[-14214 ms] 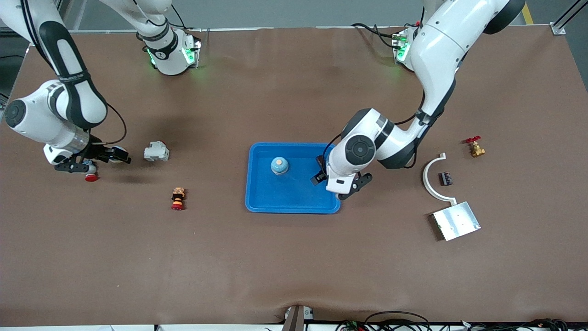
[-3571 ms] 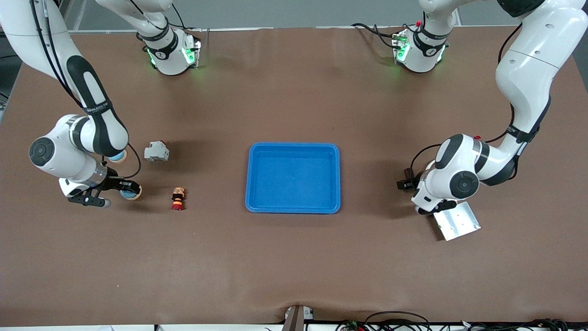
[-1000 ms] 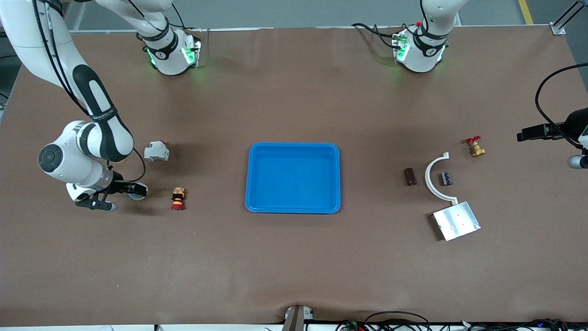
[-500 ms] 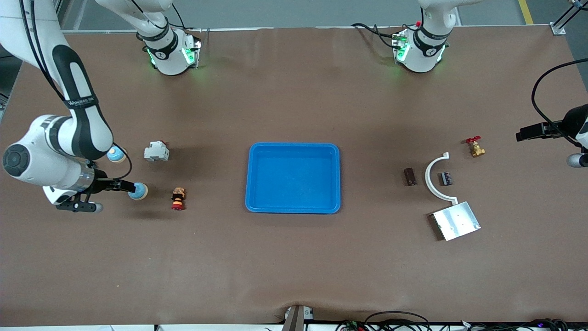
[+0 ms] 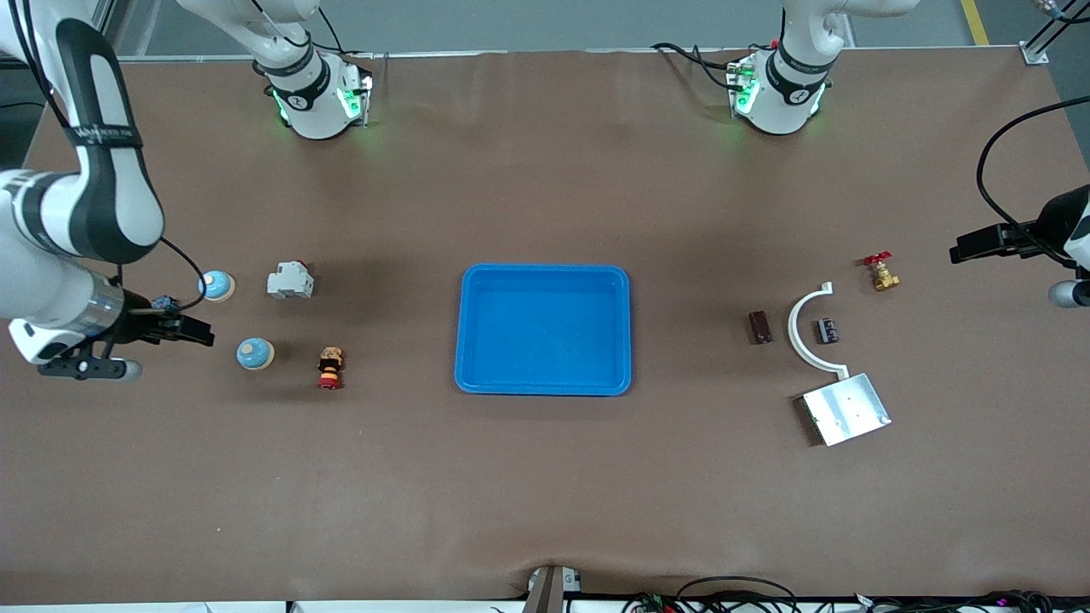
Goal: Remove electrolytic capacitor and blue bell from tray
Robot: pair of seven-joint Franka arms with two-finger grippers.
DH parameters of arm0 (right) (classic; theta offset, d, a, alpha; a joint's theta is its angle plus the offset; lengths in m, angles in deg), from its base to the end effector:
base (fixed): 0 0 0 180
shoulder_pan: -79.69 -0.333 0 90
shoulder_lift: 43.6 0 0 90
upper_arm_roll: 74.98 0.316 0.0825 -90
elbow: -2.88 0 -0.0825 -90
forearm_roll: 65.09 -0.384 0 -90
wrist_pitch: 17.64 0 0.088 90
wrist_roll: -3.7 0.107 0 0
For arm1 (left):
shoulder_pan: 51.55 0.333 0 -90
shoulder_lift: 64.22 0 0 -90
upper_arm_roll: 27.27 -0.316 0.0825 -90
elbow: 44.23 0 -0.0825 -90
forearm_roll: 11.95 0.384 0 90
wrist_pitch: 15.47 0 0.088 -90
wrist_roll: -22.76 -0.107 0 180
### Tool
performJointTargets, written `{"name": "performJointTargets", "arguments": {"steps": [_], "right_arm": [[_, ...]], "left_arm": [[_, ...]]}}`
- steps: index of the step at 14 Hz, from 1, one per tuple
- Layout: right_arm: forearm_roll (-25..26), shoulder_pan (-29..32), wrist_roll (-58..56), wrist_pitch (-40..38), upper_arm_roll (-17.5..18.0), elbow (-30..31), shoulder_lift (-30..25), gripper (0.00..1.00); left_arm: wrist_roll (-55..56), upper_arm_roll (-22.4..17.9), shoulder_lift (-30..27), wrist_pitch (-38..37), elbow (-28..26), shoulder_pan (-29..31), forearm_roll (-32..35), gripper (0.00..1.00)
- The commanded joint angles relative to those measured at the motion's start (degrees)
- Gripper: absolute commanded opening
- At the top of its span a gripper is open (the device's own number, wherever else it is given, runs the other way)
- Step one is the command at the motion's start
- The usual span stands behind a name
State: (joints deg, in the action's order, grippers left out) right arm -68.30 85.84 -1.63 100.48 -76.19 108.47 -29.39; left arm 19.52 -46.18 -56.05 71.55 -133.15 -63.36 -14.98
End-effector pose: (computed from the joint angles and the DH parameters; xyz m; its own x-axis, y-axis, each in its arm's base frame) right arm 0.6120 -0.0754 0.3904 0.9978 -0.0613 -0.0256 -0.0625 -0.9970 -0.0460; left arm 0.5818 0.0545 0.5519 0.9837 0.0675 -0.1666 0.0711 -0.9973 0.0159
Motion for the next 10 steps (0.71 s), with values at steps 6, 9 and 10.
{"name": "performJointTargets", "arguments": {"steps": [6,9,10], "right_arm": [[0.13,0.26,-0.03,-10.37,0.42,-6.18,-6.74,1.0],[-0.4,0.0,0.06,-9.93,0.59,-6.18,-7.62,1.0],[-0.31,-0.09,0.06,-10.28,0.68,-6.18,-8.24,1.0]], "left_arm": [[0.07,11.51,2.8,-0.44,6.64,11.02,-1.28,1.0],[3.22,12.05,2.9,0.09,7.79,10.41,-1.19,1.0],[4.89,12.57,2.9,0.09,7.8,10.41,-1.19,1.0]]}}
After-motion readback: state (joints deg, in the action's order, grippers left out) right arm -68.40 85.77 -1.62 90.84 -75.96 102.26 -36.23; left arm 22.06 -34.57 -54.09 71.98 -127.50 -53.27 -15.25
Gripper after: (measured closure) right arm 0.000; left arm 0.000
